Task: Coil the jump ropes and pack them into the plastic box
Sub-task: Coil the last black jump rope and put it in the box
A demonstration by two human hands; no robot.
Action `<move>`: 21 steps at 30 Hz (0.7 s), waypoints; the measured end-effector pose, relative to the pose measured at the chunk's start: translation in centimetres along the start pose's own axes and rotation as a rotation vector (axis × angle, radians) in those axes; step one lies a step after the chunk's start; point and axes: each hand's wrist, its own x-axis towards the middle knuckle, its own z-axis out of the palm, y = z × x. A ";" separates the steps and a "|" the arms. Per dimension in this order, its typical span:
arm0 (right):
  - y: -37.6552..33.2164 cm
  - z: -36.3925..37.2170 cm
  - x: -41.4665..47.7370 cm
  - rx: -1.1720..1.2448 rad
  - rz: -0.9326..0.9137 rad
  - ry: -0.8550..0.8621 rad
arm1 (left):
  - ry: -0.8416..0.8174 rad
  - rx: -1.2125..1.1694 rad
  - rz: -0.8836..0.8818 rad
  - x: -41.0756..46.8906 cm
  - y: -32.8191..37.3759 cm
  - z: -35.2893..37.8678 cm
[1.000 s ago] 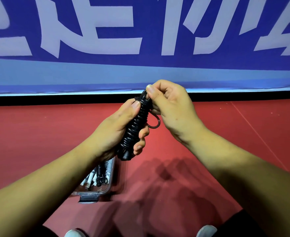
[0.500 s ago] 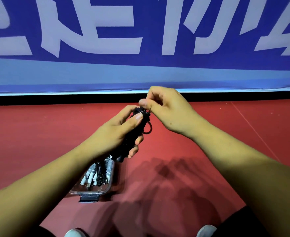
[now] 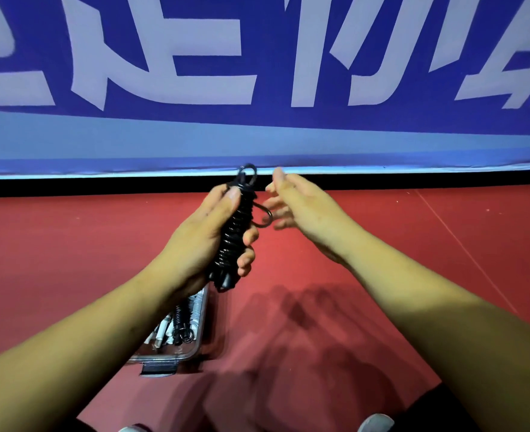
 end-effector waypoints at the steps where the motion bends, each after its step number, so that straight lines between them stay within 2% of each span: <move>1: 0.1 0.0 -0.2 0.014 0.022 -0.097 | 0.021 -0.047 0.003 0.1 0.3 -0.3; 4: 0.2 0.3 -1.0 0.084 -0.060 -0.289 | 0.066 -0.159 -0.016 0.2 0.6 -1.0; 9: -0.4 0.5 -0.4 0.134 -0.234 -0.103 | 0.059 -0.317 -0.095 0.0 0.5 -0.7; 13: 0.5 1.8 -0.1 0.302 -0.171 -0.010 | 0.046 -0.424 -0.127 -0.1 0.5 -0.2; 18: 1.1 2.9 0.0 0.475 -0.093 0.039 | 0.030 -0.364 -0.139 0.0 0.0 0.1; 21: 0.9 2.9 0.2 0.532 -0.115 0.080 | 0.006 -0.350 -0.128 0.2 -0.5 0.3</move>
